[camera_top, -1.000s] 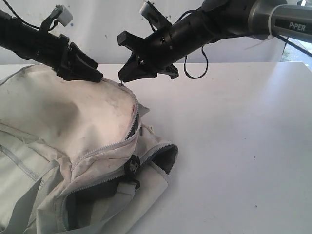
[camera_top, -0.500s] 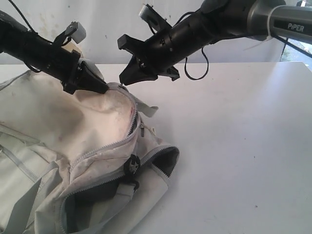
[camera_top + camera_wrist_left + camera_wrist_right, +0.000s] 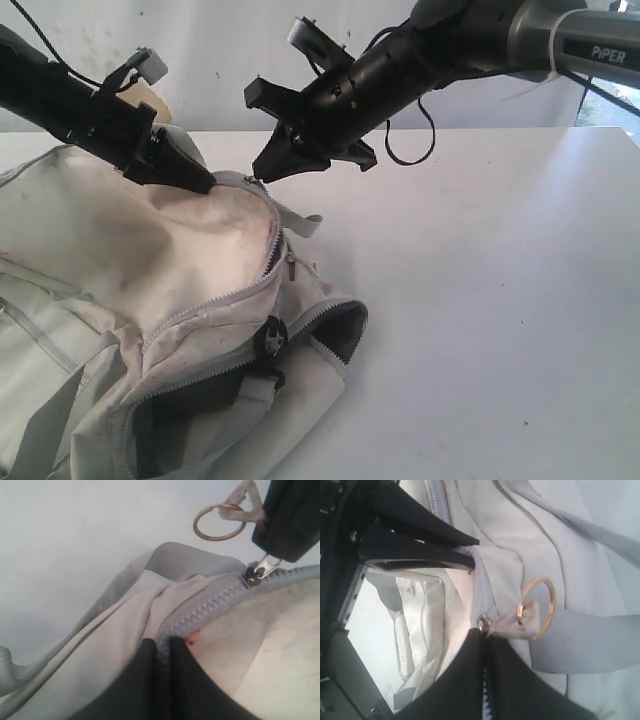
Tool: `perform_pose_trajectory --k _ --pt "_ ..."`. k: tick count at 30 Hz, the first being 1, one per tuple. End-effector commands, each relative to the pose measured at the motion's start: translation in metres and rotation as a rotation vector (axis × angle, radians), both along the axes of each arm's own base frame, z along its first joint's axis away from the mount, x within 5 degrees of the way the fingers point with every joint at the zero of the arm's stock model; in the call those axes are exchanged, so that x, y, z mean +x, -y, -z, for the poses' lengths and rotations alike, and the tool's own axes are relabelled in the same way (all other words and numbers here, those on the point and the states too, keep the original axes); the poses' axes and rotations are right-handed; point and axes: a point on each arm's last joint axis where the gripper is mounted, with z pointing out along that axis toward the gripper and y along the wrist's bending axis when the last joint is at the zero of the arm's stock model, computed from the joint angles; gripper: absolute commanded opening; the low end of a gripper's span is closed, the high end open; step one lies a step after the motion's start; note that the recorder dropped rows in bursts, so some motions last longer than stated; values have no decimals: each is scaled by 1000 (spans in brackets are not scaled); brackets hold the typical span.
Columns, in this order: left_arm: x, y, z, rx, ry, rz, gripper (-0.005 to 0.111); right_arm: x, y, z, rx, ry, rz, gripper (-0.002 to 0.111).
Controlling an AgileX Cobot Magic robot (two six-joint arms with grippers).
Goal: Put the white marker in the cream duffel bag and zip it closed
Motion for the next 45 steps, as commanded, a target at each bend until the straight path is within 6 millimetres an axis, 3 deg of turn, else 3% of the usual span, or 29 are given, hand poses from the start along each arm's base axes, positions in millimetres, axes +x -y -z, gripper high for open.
perform_pose_trajectory --k 1,7,17,20,24,25,31,37,45 --pt "10 -26 4 111 26 -133 0 -4 23 -15 -76 0 -5 0" --pt "16 -27 3 100 8 -252 0 -7 25 -14 -91 -52 -15 0" --pt "4 -18 -1 48 -7 -73 0 11 24 -14 -68 106 96 1" --pt "4 -18 -1 45 -10 -77 0 14 24 -10 -69 111 107 16" --pt "5 -16 -3 7 -15 -91 0 20 28 5 -118 139 60 53" --pt "5 -16 -4 -3 -16 -95 0 21 29 9 -146 183 13 57" --pt "5 -14 -5 -25 -20 -104 0 16 36 23 -239 370 -370 50" --pt "5 -14 -5 -25 -20 -104 0 27 51 32 -223 489 -471 49" --pt "5 -14 -5 -25 -20 -104 0 35 31 55 27 622 -547 49"
